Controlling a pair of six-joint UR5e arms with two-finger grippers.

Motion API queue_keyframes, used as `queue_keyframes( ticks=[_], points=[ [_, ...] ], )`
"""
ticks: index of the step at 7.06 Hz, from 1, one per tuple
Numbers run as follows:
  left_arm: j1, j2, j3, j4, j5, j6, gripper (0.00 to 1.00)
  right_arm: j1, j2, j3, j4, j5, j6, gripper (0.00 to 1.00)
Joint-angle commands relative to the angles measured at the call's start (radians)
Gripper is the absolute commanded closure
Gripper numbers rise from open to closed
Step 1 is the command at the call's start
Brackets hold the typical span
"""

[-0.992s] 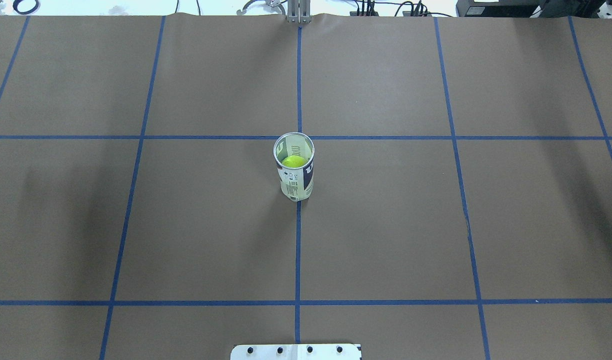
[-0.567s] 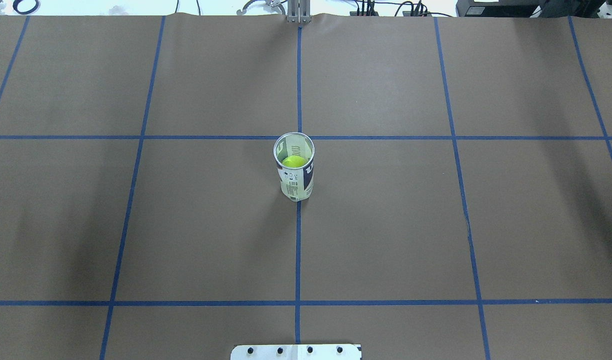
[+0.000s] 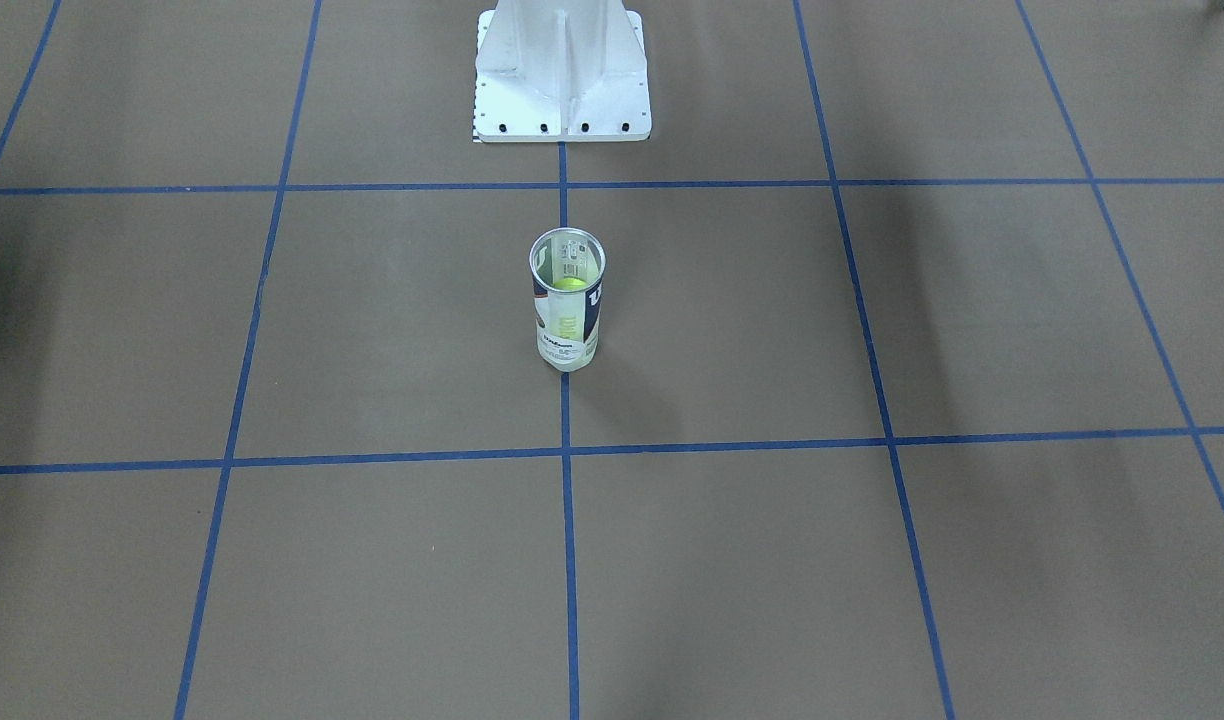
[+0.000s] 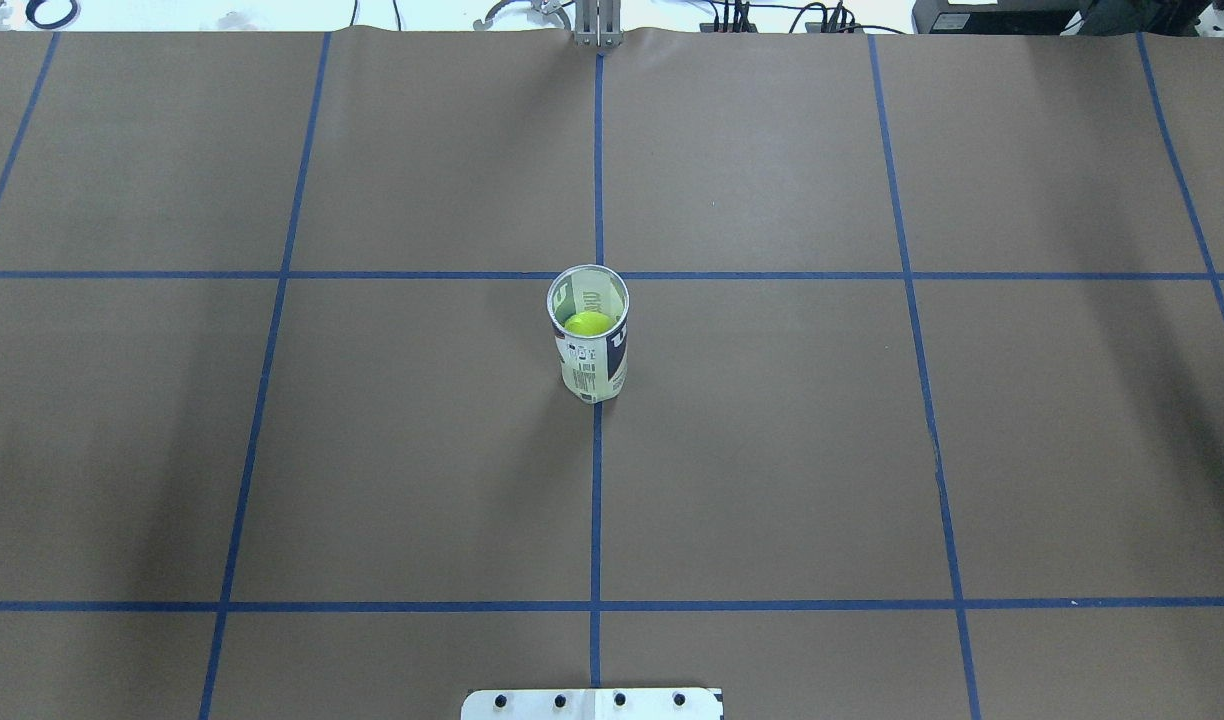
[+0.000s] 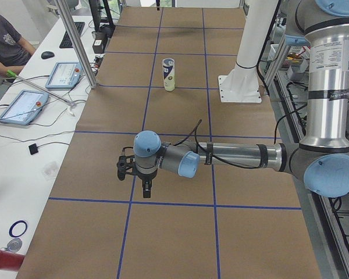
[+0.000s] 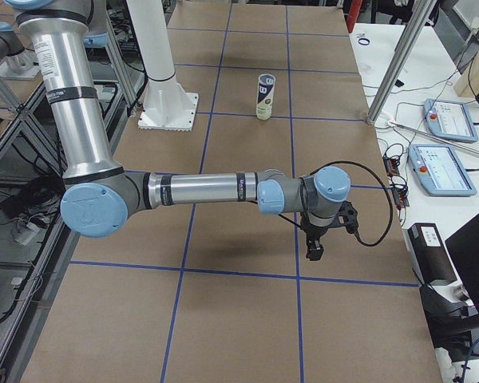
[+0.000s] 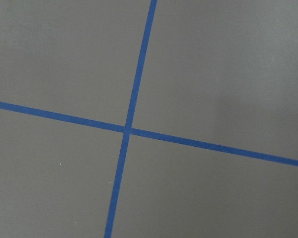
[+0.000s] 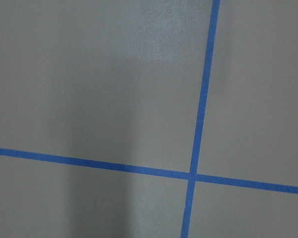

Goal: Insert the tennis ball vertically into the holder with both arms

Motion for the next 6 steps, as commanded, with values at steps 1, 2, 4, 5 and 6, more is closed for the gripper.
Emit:
queue_keyframes(
  ticks=[1, 2, 4, 5, 6],
  points=[
    [-0.003, -0.001, 0.005, 0.012, 0.014, 0.116, 0.0, -0.004, -0.013, 0.038, -0.014, -0.003, -0.009, 0.0],
    [-0.014, -0.006, -0.005, 0.056, 0.007, 0.121, 0.0, -0.001, -0.024, 0.047, -0.018, 0.001, -0.028, 0.0],
    [-0.034, -0.005, -0.012, 0.159, 0.008, 0.266, 0.0, -0.004, -0.027, 0.044, -0.02, -0.006, -0.032, 0.0],
    [-0.057, -0.005, 0.029, 0.159, 0.008, 0.288, 0.0, -0.001, -0.032, 0.055, -0.02, -0.006, -0.032, 0.0],
    [-0.06, -0.006, 0.059, 0.168, 0.001, 0.289, 0.0, 0.004, -0.032, 0.055, -0.02, -0.005, -0.034, 0.0]
  ],
)
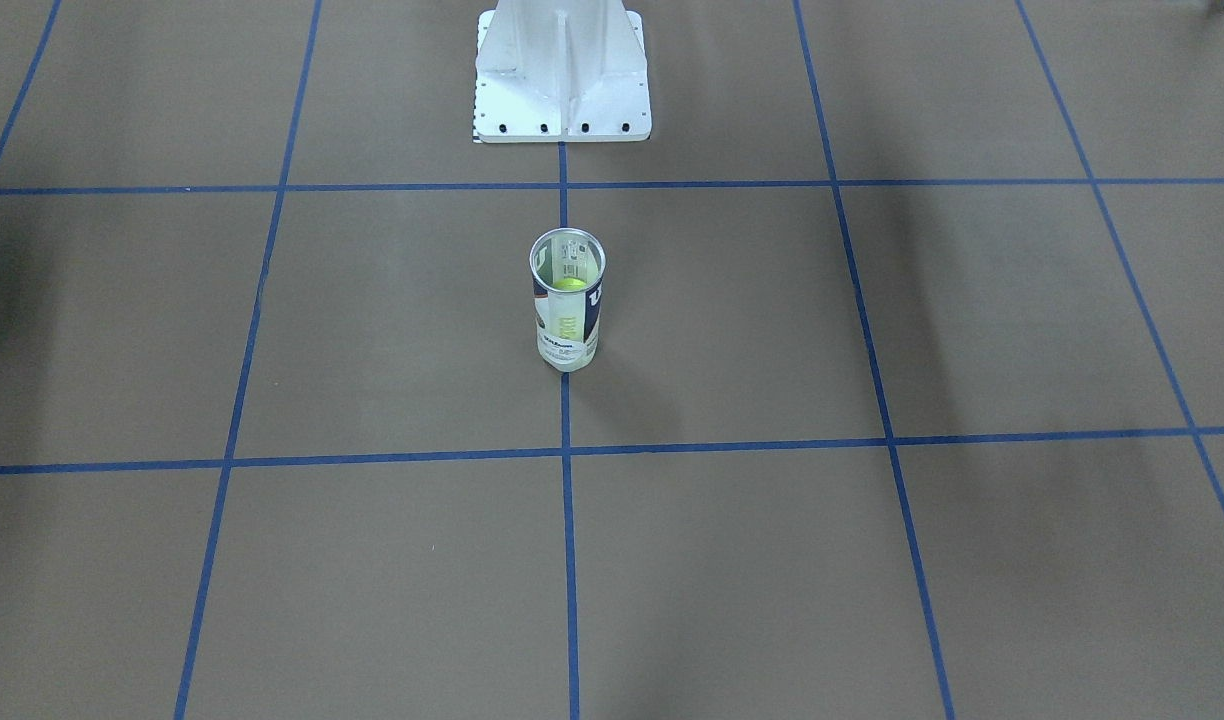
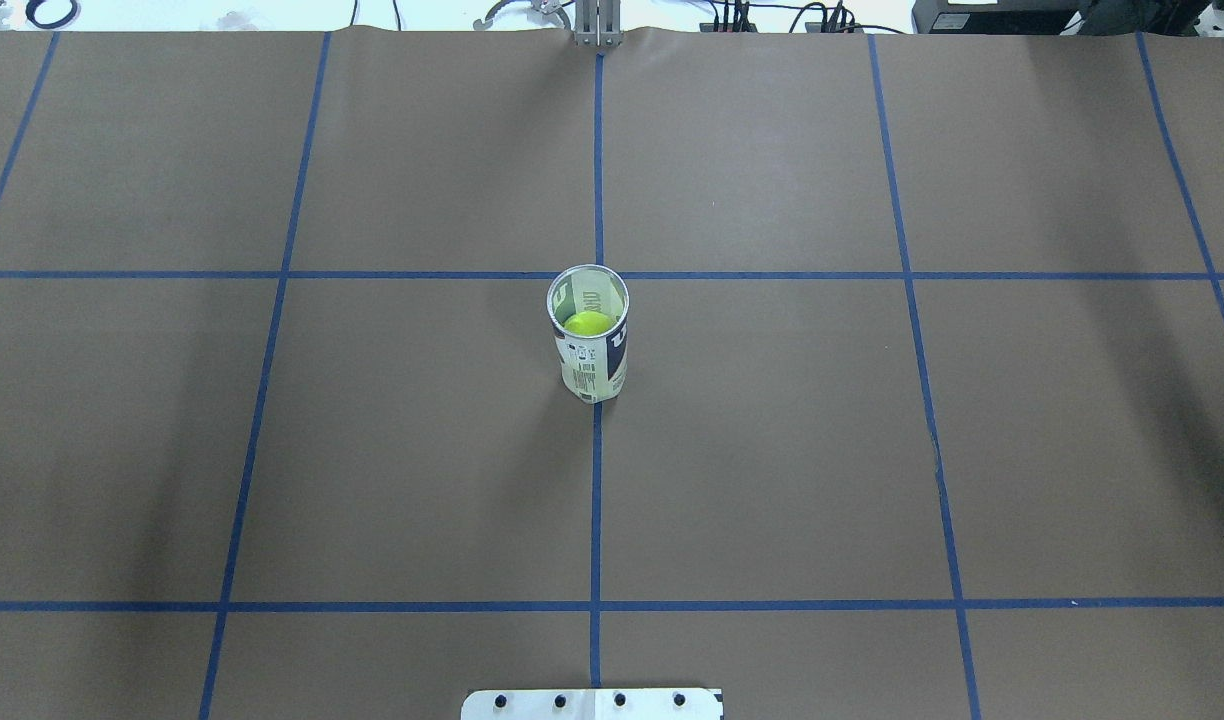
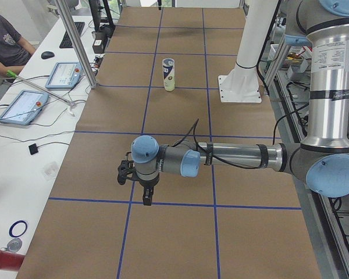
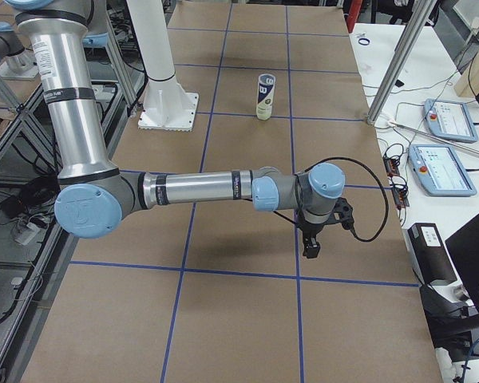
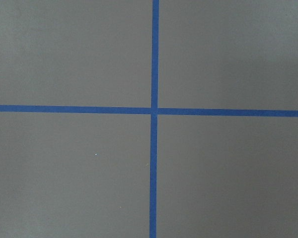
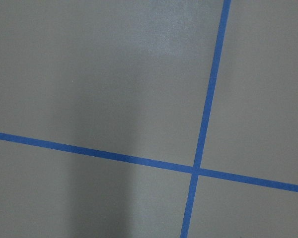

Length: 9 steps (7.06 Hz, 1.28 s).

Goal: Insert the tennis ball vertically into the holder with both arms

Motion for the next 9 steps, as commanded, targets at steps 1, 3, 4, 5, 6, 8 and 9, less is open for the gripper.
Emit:
queue_keyframes(
  ticks=[1, 3, 4, 5, 6, 8, 9],
  points=[
    [-0.017, 0.005, 0.041, 0.023, -0.007, 0.014, 0.0, 0.002, -0.002, 0.003, -0.002, -0.002, -0.003, 0.0],
    [-0.017, -0.013, 0.037, 0.098, -0.008, -0.005, 0.0, 0.005, -0.002, 0.013, -0.067, -0.003, -0.075, 0.0],
    [-0.019, -0.026, 0.034, 0.115, -0.028, -0.035, 0.0, 0.017, 0.001, 0.02, -0.124, -0.02, -0.126, 0.0],
    [-0.021, -0.033, 0.038, 0.138, -0.051, -0.04, 0.0, 0.015, -0.003, 0.027, -0.141, -0.052, -0.131, 0.0],
    [-0.022, -0.023, 0.035, 0.13, -0.056, -0.035, 0.0, 0.015, -0.015, 0.038, -0.141, -0.052, -0.131, 0.0],
    [-0.022, -0.015, 0.027, 0.121, -0.051, -0.026, 0.0, 0.013, -0.035, 0.041, -0.14, -0.058, -0.135, 0.0],
    [-0.027, -0.006, 0.015, 0.088, -0.048, -0.026, 0.0, 0.013, -0.042, 0.058, -0.141, -0.06, -0.14, 0.0]
  ],
)
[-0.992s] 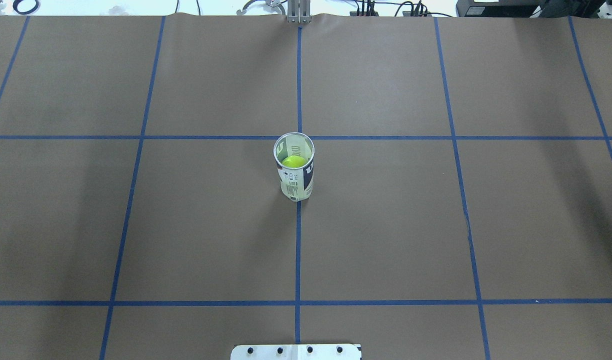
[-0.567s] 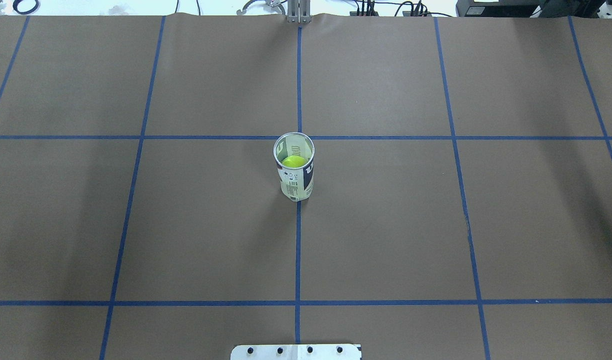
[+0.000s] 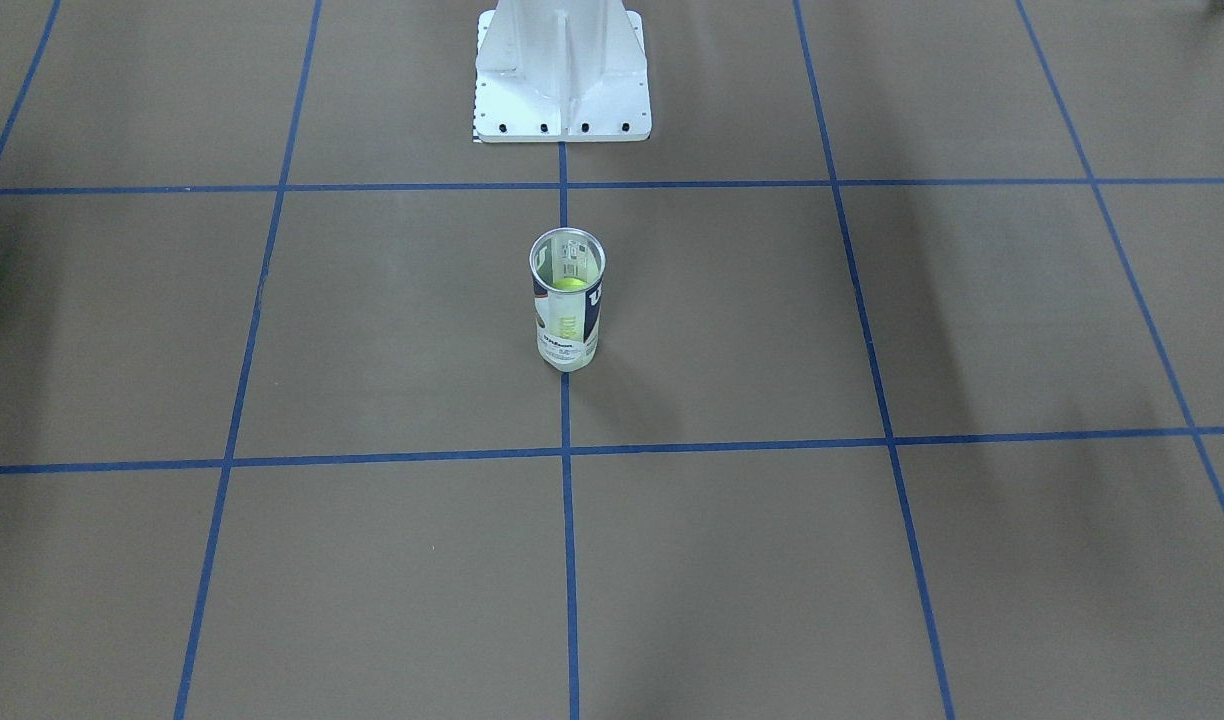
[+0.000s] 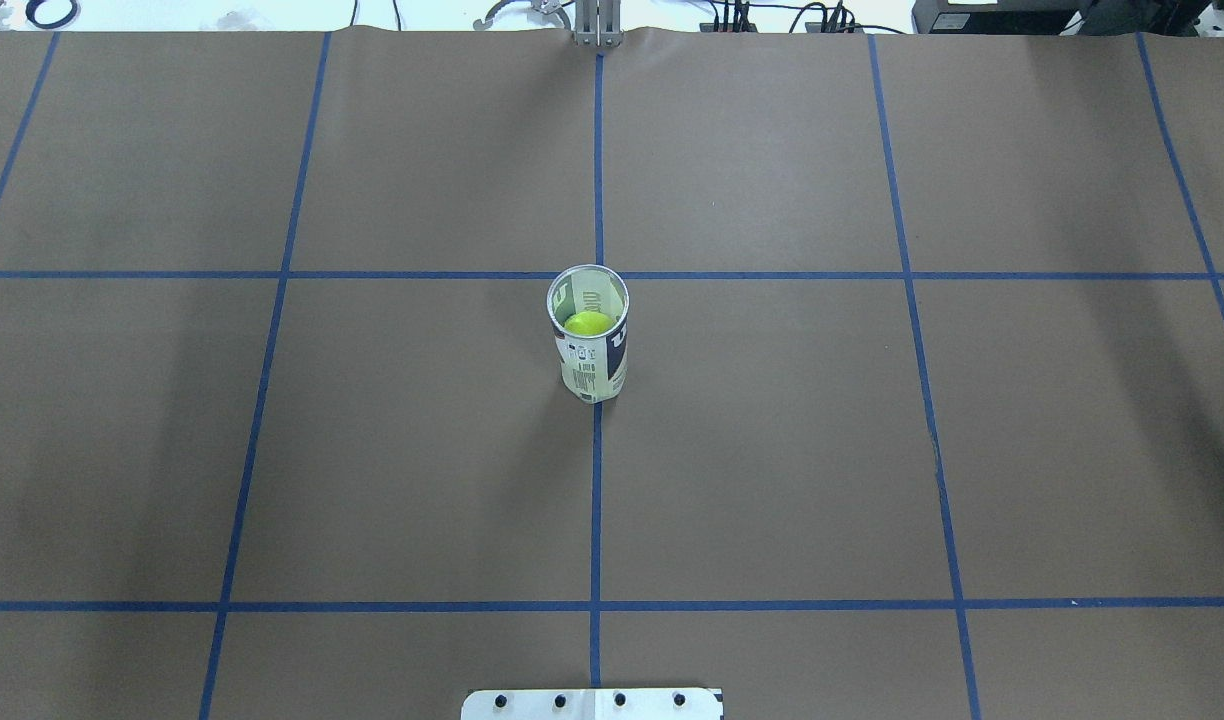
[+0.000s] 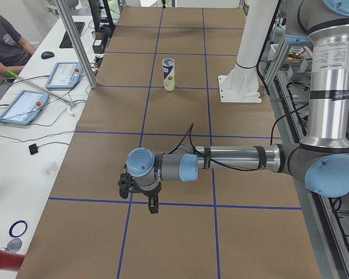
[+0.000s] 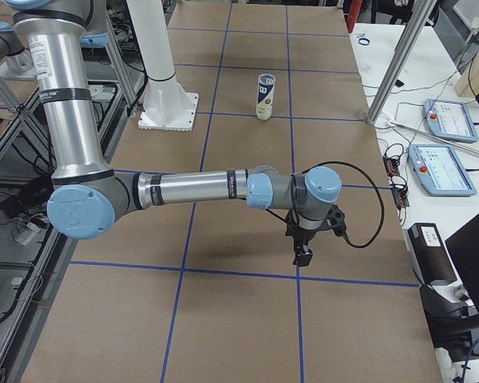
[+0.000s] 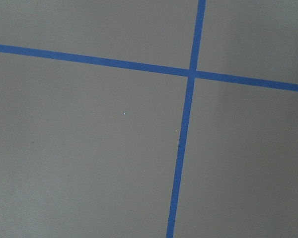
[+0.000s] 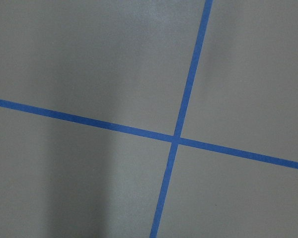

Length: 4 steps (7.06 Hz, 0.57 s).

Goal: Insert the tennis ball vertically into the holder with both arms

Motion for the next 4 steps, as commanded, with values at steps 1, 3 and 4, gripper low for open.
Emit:
queue_keyframes(
  ticks=[1, 3, 4],
  points=[
    [0.0, -0.003, -0.004, -0.03, 0.011, -0.001, 0.0, -0.002, -0.023, 0.019, 0.0, 0.009, -0.005, 0.0],
    [0.0, 0.0, -0.028, -0.032, 0.011, 0.0, 0.0, -0.004, -0.023, 0.023, 0.0, 0.018, 0.01, 0.0],
    [0.0, -0.006, -0.028, -0.032, 0.012, 0.0, 0.0, -0.004, -0.026, 0.02, 0.0, 0.032, 0.009, 0.0]
  ],
)
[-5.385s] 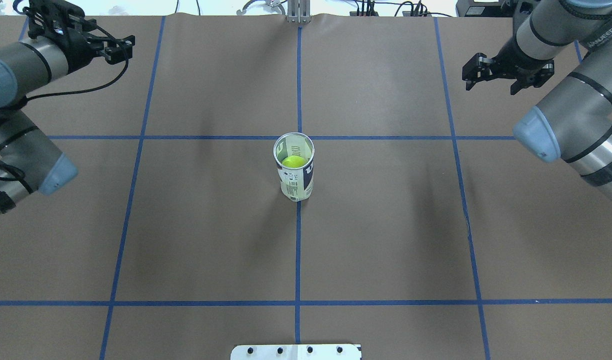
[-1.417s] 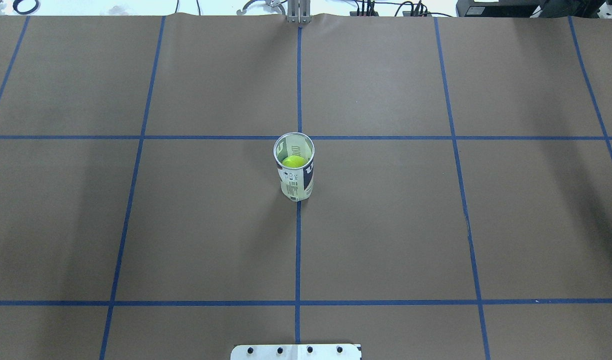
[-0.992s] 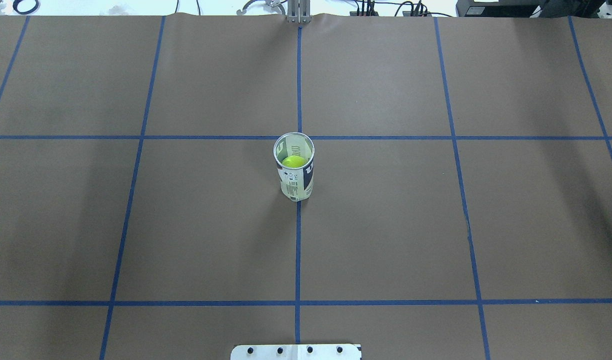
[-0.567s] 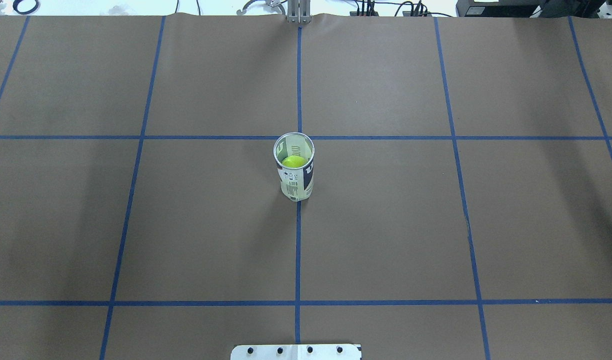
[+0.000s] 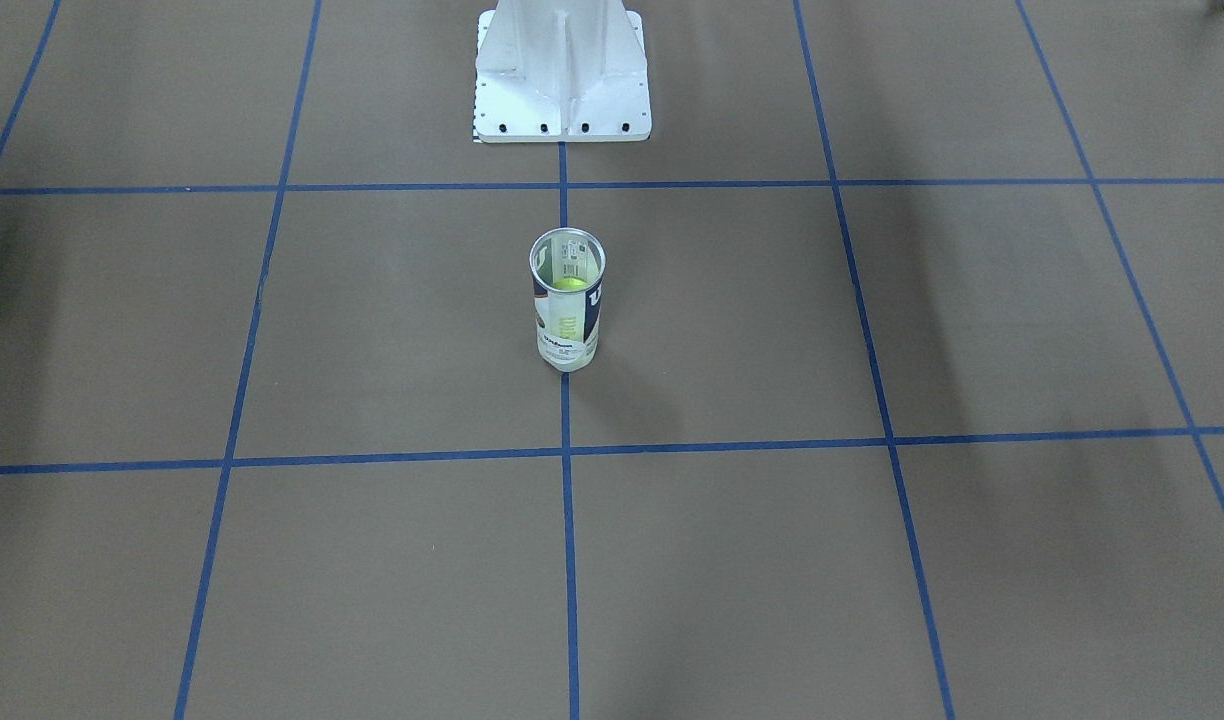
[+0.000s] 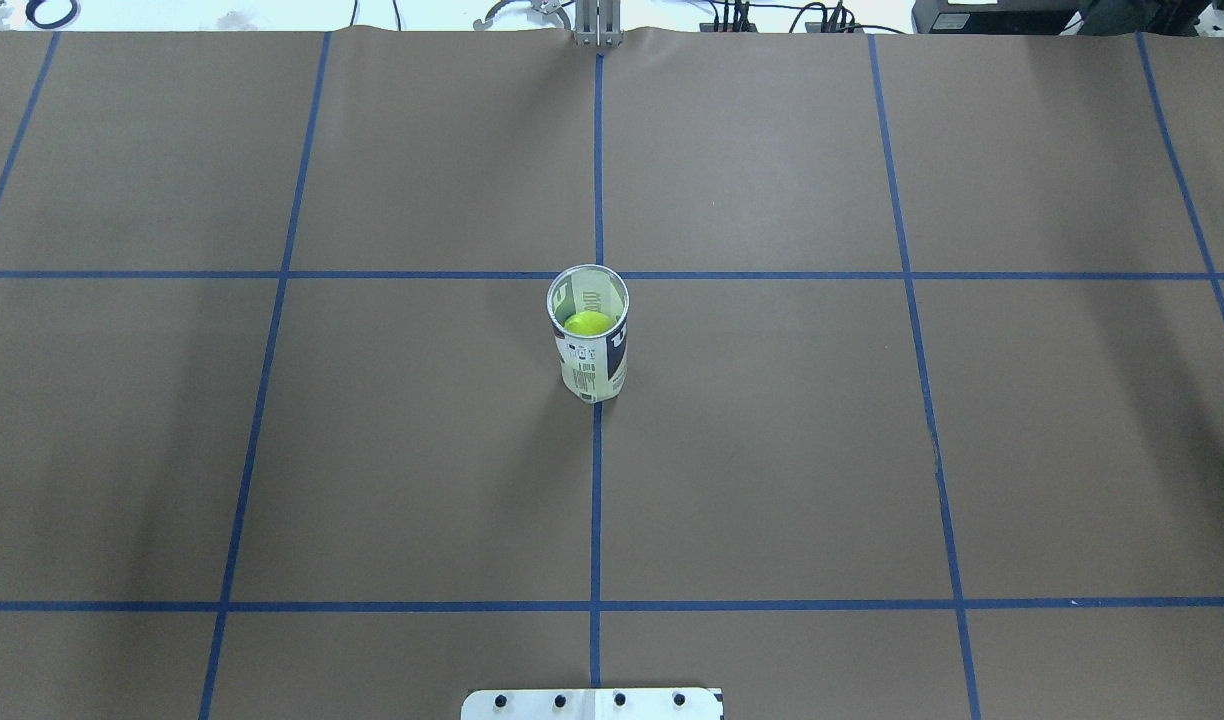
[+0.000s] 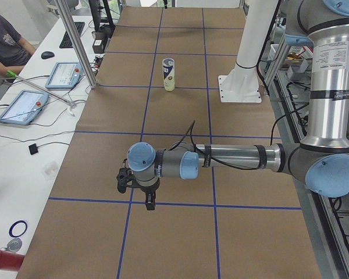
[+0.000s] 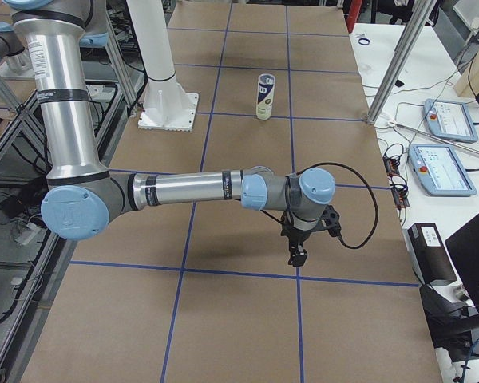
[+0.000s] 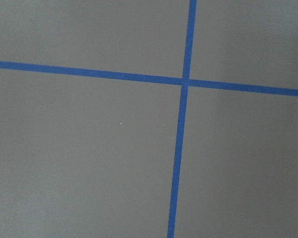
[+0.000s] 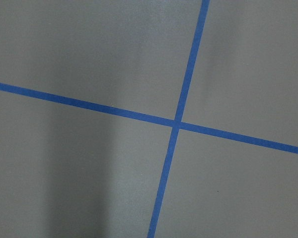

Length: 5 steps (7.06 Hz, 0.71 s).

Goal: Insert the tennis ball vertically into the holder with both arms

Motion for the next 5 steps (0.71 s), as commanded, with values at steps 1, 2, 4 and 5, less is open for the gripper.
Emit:
queue_keyframes(
  ticks=[1, 2, 4, 5],
  points=[
    [0.0, -0.006, -0.008, -0.001, 0.002, -0.001, 0.0, -0.001, -0.003, 0.005, 0.0, 0.015, 0.003, 0.0],
    [0.002, -0.007, -0.014, -0.001, 0.0, -0.001, 0.0, -0.001, 0.0, 0.005, 0.005, 0.017, 0.004, 0.0],
    [0.0, -0.021, -0.015, -0.001, 0.002, -0.001, 0.0, -0.002, -0.001, 0.009, 0.0, 0.019, 0.003, 0.0],
    [0.0, -0.02, -0.015, -0.001, 0.0, -0.001, 0.0, -0.002, -0.003, 0.008, 0.0, 0.019, 0.003, 0.0]
  ],
)
